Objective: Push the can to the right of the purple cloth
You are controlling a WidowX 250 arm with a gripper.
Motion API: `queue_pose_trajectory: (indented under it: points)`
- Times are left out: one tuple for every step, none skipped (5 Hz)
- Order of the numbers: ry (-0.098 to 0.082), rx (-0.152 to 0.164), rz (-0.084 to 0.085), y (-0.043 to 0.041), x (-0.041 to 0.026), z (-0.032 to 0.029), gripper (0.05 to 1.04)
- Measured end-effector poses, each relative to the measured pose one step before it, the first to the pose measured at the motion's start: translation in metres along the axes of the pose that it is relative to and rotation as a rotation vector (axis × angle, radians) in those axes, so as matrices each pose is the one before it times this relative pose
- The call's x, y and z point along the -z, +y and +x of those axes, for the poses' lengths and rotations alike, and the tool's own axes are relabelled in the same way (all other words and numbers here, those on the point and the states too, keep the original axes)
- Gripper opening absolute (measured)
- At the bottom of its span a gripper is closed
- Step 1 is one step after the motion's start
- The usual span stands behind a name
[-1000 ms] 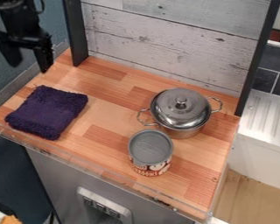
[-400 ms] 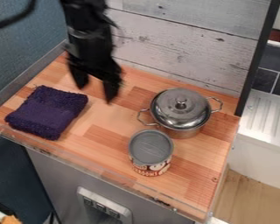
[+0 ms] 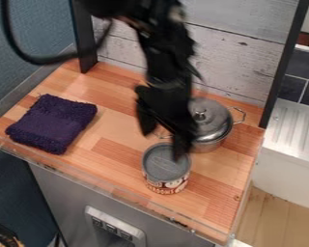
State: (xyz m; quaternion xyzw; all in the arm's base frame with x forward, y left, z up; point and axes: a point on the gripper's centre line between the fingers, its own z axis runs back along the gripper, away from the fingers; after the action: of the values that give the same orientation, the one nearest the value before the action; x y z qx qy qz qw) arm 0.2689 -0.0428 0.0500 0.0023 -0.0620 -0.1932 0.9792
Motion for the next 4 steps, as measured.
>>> queue_pose_trajectory:
  points:
    - [-0.0441,0.0621,-0.0011,-0.04884,0.00171,0.01115,1.001]
    - [0.0014,0.0546,-0.0084,-0.0465,0.0064,0.01013,1.001]
    - [0.0333,-0.0094,-0.0007,-0.00383,0.01436,0.00478,1.001]
    - [0.0449,-0.0759,-0.0167,0.01786,0.01431,-0.00124,1.001]
